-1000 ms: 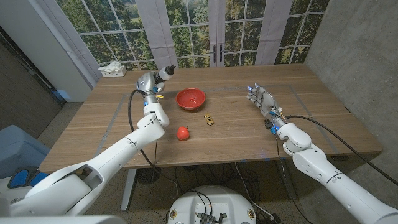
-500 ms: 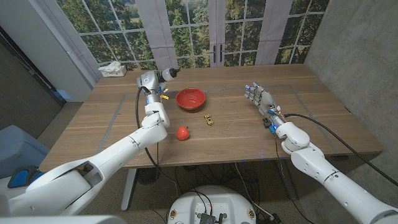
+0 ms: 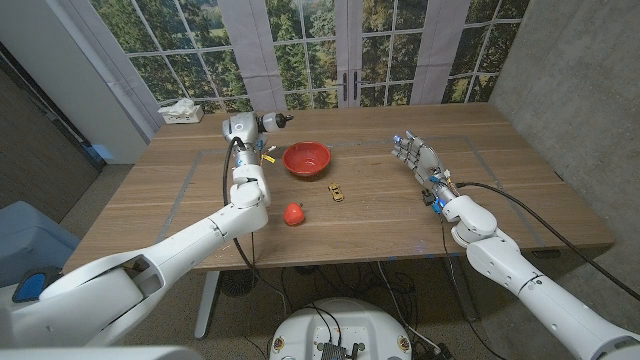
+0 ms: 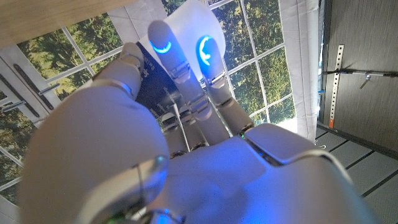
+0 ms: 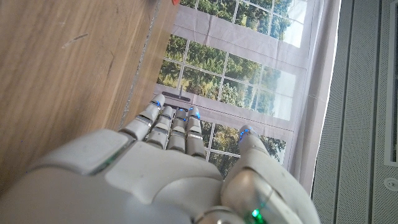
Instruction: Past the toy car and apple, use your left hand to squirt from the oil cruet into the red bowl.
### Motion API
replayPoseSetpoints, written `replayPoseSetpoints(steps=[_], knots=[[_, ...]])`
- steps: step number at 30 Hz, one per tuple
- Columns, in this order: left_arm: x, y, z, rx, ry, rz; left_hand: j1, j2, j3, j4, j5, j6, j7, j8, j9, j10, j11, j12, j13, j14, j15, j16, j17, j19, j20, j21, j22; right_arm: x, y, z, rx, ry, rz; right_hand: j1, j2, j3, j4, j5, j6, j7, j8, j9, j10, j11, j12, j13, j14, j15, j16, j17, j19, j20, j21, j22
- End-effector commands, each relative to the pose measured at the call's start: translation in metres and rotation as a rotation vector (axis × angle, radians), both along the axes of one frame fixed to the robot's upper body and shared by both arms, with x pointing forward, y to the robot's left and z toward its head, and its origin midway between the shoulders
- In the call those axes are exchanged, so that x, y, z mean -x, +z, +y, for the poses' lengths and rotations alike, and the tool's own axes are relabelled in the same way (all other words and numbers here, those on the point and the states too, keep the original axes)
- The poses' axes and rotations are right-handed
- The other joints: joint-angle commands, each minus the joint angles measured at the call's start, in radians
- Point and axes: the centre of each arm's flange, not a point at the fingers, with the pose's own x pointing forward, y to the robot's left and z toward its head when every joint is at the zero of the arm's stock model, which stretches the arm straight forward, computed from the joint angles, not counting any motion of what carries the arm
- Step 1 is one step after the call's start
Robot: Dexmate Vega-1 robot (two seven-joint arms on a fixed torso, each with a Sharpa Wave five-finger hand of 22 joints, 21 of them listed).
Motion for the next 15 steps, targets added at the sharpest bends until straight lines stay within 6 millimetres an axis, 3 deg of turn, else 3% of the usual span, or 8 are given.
replayPoseSetpoints(steps=[1,15], knots=[[0.0045,0.0008,-0.0017,-0.126,0.088,0.016,0.000,-0.007,0.003,0.005,0.003,0.058,-0.059,0.002,0.004,0.123,-0.115,0.005,0.005,0.010,0.000,0.001,0.003,-0.009,-0.103,0.007,0.004,0.0005,-0.0002,0.0000,-0.003,0.002,-0.007,-0.007,-0.001,0.003,-0.004,-0.001,0.006,-0.005,0.001,0.004,0.000,-0.001,0.005,-0.001,0.005,0.008,0.006,0.000,0.003,0.003,-0.004,0.002],[0.0099,0.0014,0.0022,-0.228,0.133,0.042,0.003,-0.009,0.001,0.007,0.003,0.059,-0.065,0.000,0.004,0.120,-0.115,0.003,0.005,0.008,0.000,-0.001,0.001,-0.012,-0.103,0.011,0.004,0.0006,-0.0016,0.0006,-0.005,0.006,-0.009,-0.008,-0.002,0.003,-0.005,-0.001,0.005,-0.007,0.001,0.004,0.001,0.000,0.006,-0.001,0.005,0.008,0.006,-0.001,0.005,0.003,-0.009,0.002]])
